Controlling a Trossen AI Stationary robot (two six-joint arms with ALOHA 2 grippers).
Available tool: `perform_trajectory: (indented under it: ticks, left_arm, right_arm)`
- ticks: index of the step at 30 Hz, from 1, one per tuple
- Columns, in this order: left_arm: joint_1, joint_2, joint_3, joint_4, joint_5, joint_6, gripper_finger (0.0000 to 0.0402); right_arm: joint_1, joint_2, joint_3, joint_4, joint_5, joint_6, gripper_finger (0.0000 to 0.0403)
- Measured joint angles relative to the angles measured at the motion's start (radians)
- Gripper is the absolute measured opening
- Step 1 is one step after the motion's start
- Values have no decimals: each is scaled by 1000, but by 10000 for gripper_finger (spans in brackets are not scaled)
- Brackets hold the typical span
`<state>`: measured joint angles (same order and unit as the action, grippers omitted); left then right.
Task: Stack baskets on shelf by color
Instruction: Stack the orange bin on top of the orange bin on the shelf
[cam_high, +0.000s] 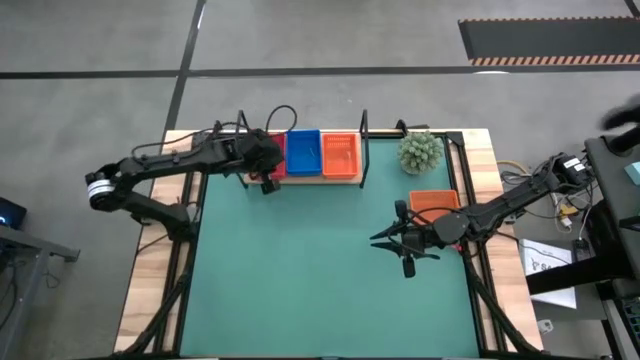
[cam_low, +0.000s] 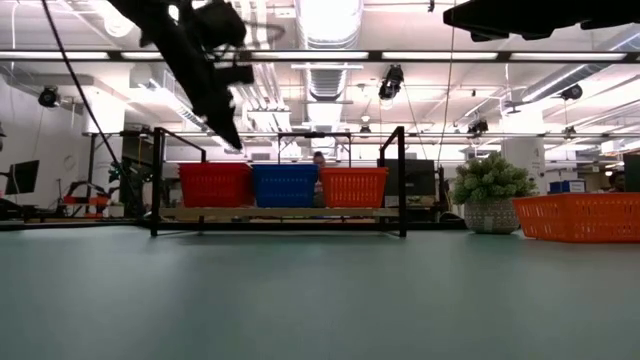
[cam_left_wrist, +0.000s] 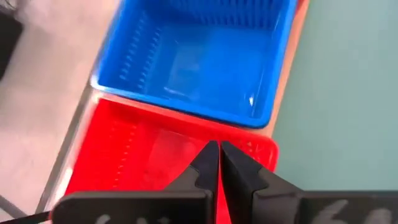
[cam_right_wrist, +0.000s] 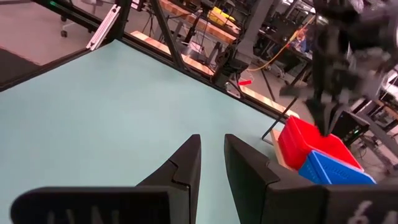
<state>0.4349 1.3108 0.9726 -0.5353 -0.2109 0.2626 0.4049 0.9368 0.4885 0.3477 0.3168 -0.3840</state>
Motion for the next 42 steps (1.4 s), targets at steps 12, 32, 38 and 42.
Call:
perform_trajectory:
  ticks: [12,32,38,42]
  left_arm:
    - [-349,-234,-172,359,2,-42,0]
    - [-493,-277,-347,792,-64,198,0]
    - [-494,-277,-347,788,-66,192,0]
    - [-494,-277,-349,788,-67,191,0]
  right_arm:
    - [-9,24,1,-40,209,319,52]
    - [-163,286,393,-1337,261,1652,102]
    - [-196,392,420,-1544,166,1822,152]
    - [-222,424,384,-1529,146,1840,170]
